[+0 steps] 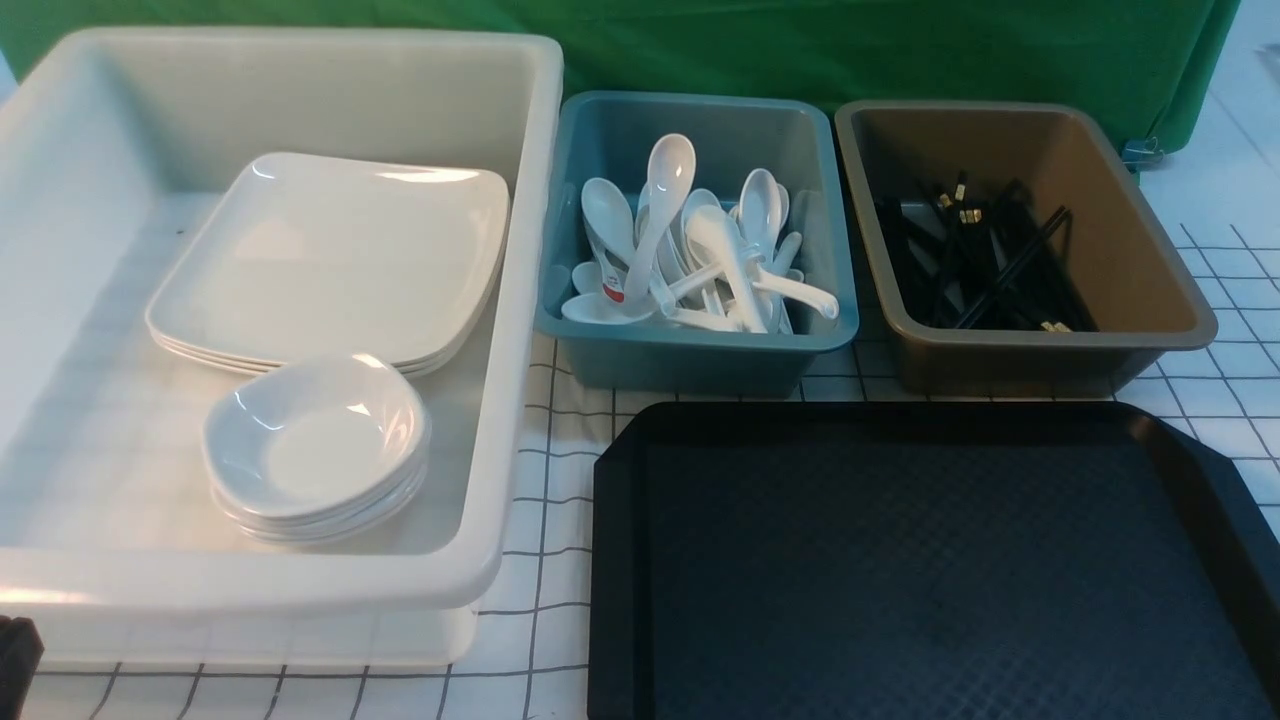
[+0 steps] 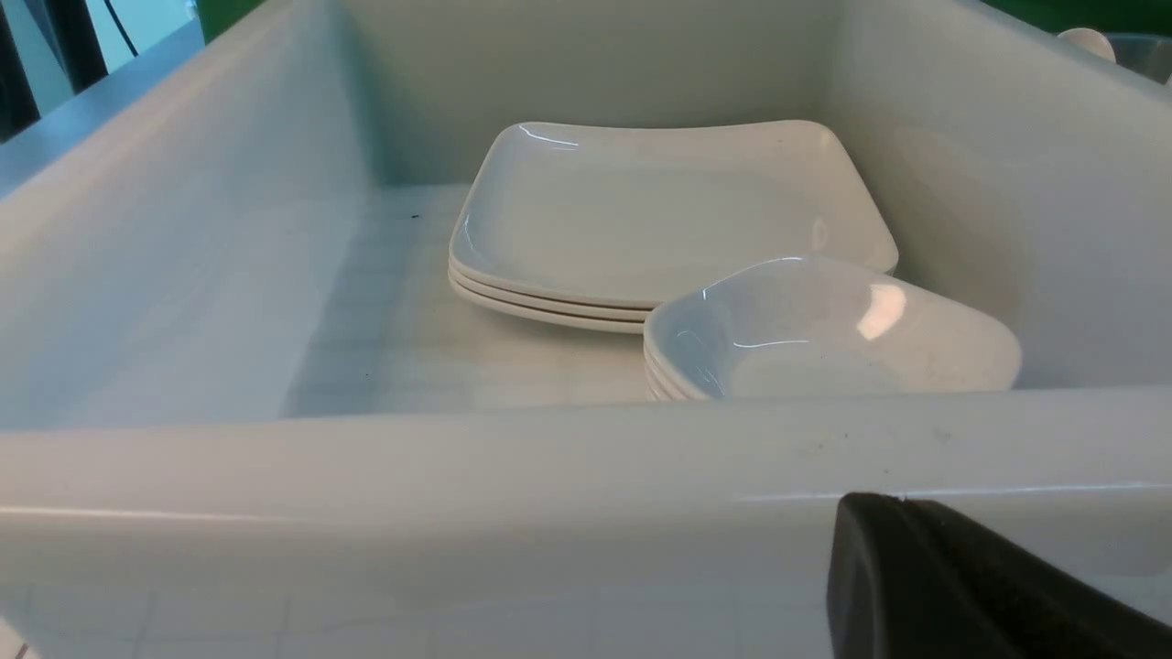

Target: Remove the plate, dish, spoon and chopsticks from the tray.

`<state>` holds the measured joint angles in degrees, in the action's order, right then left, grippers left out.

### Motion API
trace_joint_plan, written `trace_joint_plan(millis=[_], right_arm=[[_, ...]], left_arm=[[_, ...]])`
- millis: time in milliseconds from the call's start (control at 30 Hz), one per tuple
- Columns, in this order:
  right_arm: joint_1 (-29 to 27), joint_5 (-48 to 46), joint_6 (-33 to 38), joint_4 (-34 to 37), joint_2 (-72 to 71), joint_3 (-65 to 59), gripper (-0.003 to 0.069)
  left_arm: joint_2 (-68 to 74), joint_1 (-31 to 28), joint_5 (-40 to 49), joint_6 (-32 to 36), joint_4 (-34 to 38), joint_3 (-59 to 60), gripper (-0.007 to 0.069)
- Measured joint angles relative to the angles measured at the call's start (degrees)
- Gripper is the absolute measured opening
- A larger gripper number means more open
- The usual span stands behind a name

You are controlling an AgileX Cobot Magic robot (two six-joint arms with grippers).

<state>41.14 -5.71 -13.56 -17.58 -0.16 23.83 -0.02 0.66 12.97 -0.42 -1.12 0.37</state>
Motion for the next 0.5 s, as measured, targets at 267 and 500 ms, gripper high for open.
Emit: trace_joint_plan(millis=[267,500], right_arm=[[0.00,0.51,13.56,13.30,0.00,-2.22,0.0196],[0.00,0.45,18.80,20.04,0.00,-3.07,0.0211]], left_arm=[[0.00,0.00,0.00,0.42,0.00,0.00,0.0005],[0.00,0.00,0.00,0.09,0.00,0.00,0.0005]])
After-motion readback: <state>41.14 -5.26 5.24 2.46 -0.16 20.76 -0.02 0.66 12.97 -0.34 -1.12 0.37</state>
